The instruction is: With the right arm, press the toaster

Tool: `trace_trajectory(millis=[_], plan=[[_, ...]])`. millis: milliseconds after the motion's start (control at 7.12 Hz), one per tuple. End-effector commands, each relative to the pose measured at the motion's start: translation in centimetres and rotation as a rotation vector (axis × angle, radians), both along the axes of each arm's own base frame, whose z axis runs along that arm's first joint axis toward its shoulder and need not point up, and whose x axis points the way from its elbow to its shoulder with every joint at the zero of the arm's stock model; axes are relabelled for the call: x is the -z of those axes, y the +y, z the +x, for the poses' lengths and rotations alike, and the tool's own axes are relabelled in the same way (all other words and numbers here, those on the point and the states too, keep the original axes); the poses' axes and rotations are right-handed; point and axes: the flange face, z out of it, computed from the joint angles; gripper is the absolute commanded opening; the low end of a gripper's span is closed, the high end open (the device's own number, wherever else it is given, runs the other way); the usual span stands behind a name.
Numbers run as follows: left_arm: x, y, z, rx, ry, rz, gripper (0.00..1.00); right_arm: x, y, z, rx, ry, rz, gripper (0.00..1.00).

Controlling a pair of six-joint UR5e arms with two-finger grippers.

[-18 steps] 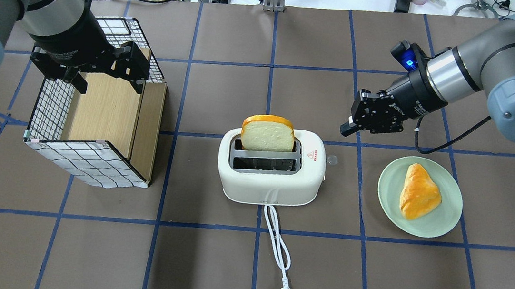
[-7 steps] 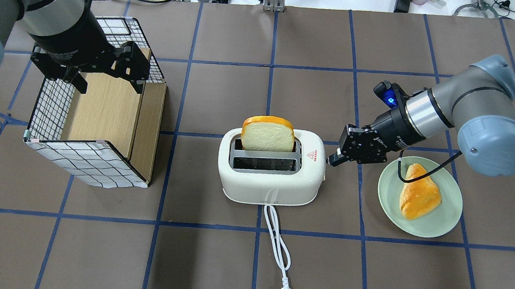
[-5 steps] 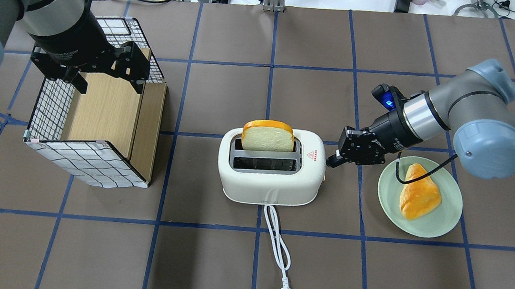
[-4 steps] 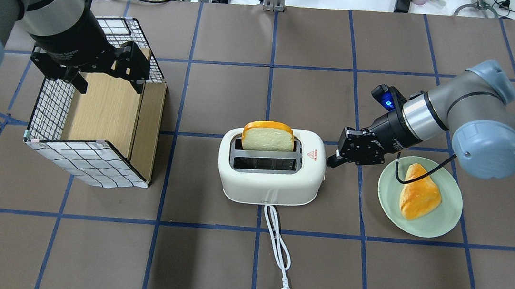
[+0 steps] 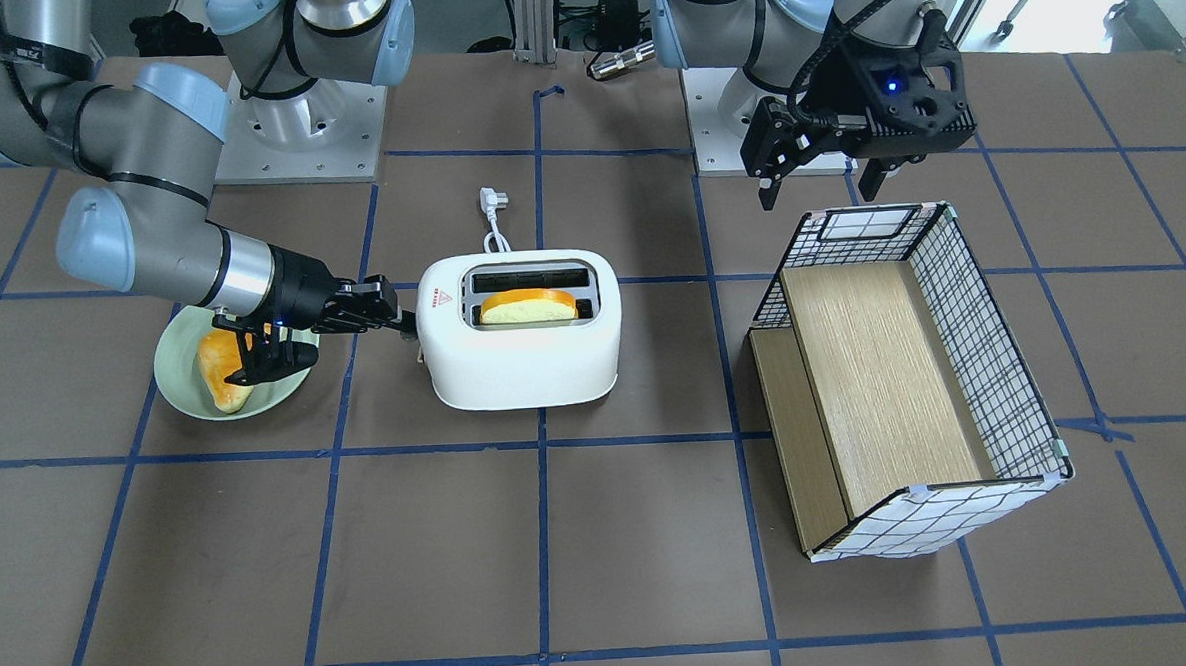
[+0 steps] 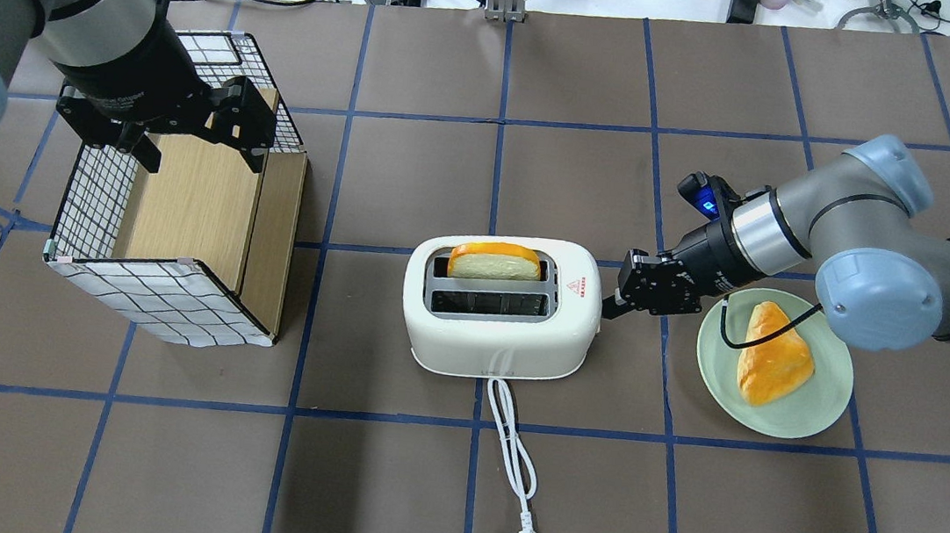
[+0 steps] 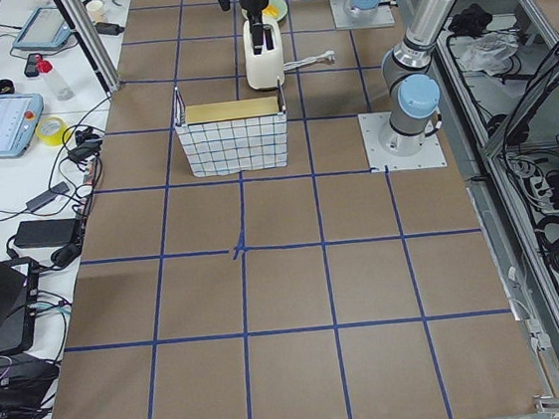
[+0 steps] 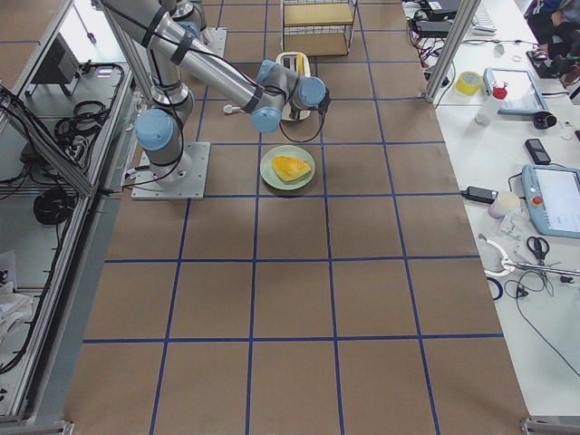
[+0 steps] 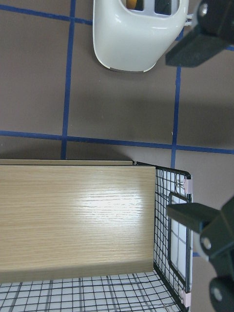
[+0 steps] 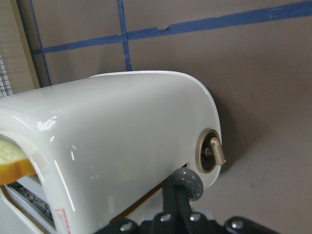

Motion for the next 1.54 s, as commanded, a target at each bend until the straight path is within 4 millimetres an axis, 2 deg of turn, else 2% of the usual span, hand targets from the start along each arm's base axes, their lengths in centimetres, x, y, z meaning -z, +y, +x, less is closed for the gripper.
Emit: trace_trajectory(millis=[0,281,561,982,1263,1404], plan=[[0.0,0.0,0.0,0.000,0.000,0.000,1.00,0.8,0.3,0.0,-0.001,0.004,-0.010,0.00],[0.0,0.0,0.0,0.000,0.000,0.000,1.00,0.7,0.3,0.0,0.000,0.006,-0.011,0.00],[0.0,0.0,0.0,0.000,0.000,0.000,1.00,-0.9,0.2,0.0,0.028,0.028,-0.007,0.00],[0.0,0.0,0.0,0.000,0.000,0.000,1.00,-8.9,-1.2,-1.2,0.046,0.185,-0.047,0.00],[0.0,0.0,0.0,0.000,0.000,0.000,1.00,-16.2,-3.0,-2.6,0.036,0.311,-0.061,0.00],[0.0,0.0,0.0,0.000,0.002,0.000,1.00,-20.8,-3.9,-3.4,0.029,0.399,-0.085,0.00]])
